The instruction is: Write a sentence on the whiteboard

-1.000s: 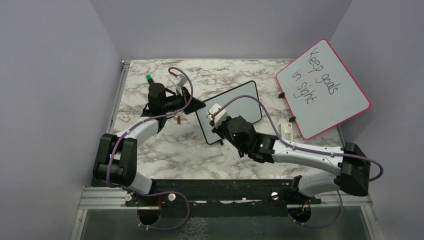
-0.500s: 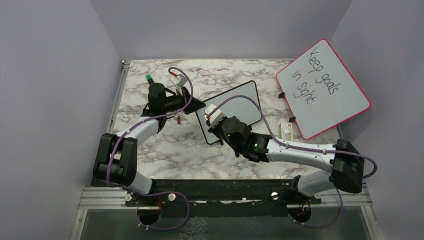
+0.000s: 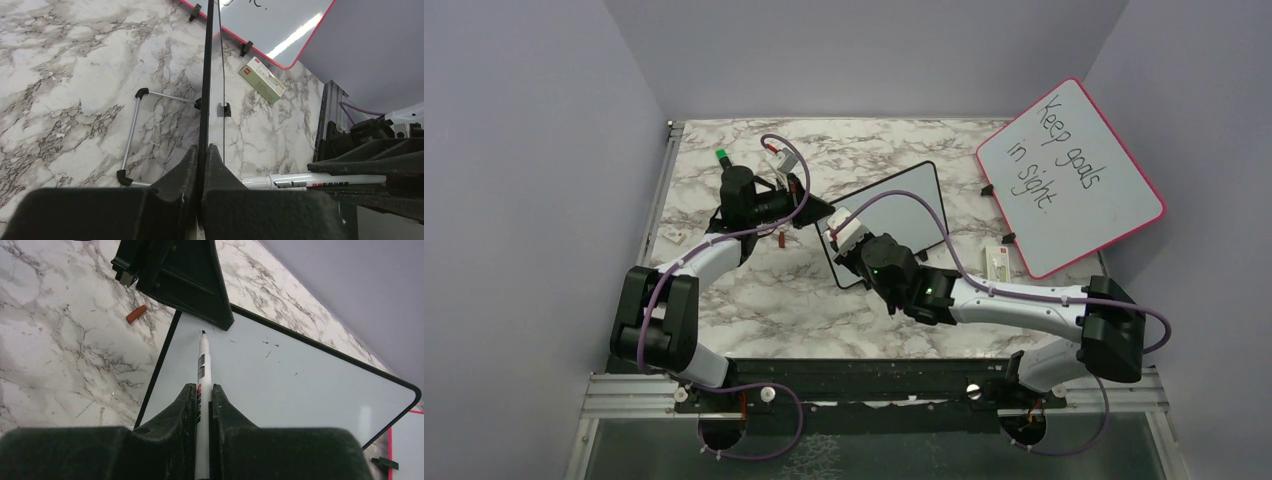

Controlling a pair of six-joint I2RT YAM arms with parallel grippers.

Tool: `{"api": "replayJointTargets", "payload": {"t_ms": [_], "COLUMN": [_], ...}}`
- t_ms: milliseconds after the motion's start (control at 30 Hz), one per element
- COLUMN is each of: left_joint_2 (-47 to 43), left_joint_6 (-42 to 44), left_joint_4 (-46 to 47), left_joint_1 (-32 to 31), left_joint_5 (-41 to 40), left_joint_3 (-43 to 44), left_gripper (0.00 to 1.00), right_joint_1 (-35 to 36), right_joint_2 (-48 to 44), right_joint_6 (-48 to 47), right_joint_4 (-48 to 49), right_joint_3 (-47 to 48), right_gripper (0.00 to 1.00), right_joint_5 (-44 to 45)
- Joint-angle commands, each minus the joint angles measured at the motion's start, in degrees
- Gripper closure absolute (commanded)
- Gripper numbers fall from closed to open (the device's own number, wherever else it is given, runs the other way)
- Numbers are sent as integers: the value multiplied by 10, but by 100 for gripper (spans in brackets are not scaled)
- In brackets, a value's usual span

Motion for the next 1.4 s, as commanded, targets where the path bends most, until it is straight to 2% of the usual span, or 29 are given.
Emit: {"api": "replayJointTargets", "payload": {"t_ms": [0,733,1367], "left_joint_2": [18,20,22], "left_joint_6": [14,15,14], "left_joint_4": [-39,-40,-40], "left_joint_1": [-4,-3,-4], "left_joint_5": [-30,-22,-17], "left_joint_3": [-11,-9,-8], "left_gripper": [100,100,100], "right_joint_1": [7,8,8], "right_joint_2": [13,40,50], "right_joint_6": [-7,-7,-6], "right_joint_4": [23,6,-9], "right_joint_3": [23,45,54], "right_gripper": [99,99,99], "right_joint_5": [27,48,-1]}}
